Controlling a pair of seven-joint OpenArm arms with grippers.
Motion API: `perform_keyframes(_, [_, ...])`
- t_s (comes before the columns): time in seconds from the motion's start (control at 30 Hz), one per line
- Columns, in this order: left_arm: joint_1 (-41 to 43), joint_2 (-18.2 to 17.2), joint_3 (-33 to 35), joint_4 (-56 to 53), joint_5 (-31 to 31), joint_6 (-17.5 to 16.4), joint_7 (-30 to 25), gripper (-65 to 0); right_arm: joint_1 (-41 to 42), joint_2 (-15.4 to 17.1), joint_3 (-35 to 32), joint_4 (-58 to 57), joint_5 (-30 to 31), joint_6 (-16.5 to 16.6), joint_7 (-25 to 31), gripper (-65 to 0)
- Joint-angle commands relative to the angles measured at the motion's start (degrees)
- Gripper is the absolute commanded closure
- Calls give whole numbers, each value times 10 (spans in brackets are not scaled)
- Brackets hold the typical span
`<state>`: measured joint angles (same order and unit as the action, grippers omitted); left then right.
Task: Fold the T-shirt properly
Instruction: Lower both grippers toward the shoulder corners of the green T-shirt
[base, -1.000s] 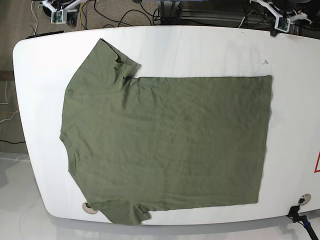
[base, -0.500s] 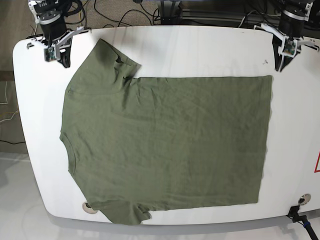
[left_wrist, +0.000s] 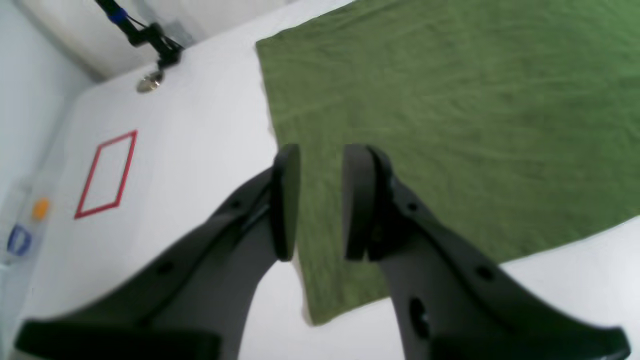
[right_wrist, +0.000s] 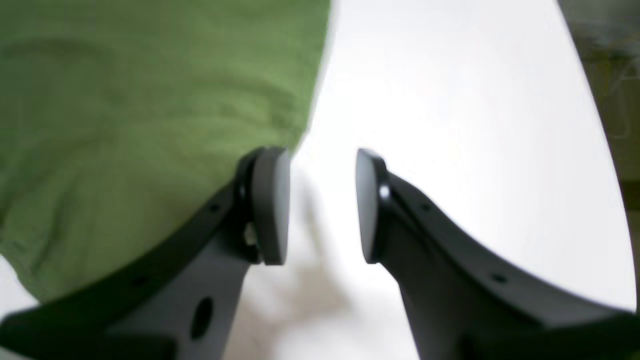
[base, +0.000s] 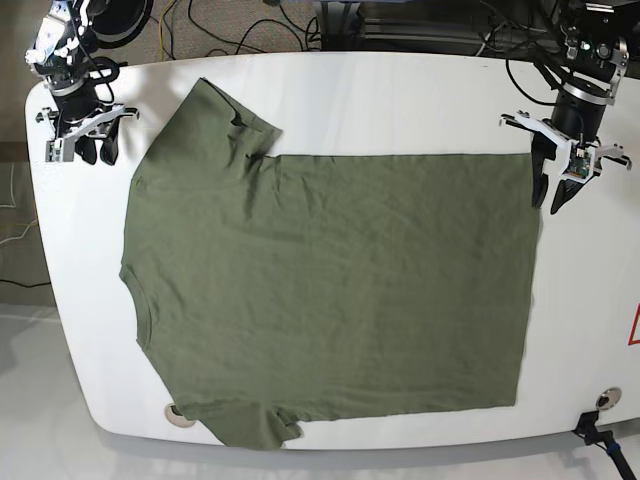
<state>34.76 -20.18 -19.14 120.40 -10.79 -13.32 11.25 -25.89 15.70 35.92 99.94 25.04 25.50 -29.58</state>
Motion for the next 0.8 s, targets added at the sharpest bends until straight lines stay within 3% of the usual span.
perform_keyframes(0.0, [-22, -4, 0, 2, -8, -2, -6, -119, 17, 17, 5, -7, 3, 4, 10, -217])
perform_keyframes(0.27, [-83, 6, 33, -42, -20, -21, 21, -133, 56, 31, -12, -23, -51, 4, 12, -218])
perform_keyframes(0.37, [-80, 0, 28, -36, -23, -26, 11, -127, 62, 25, -6, -64, -23, 7, 4, -222])
perform_keyframes(0.77, [-79, -2, 32, -40, -22, -29, 10, -126, 99, 26, 1, -168, -10, 21, 10, -223])
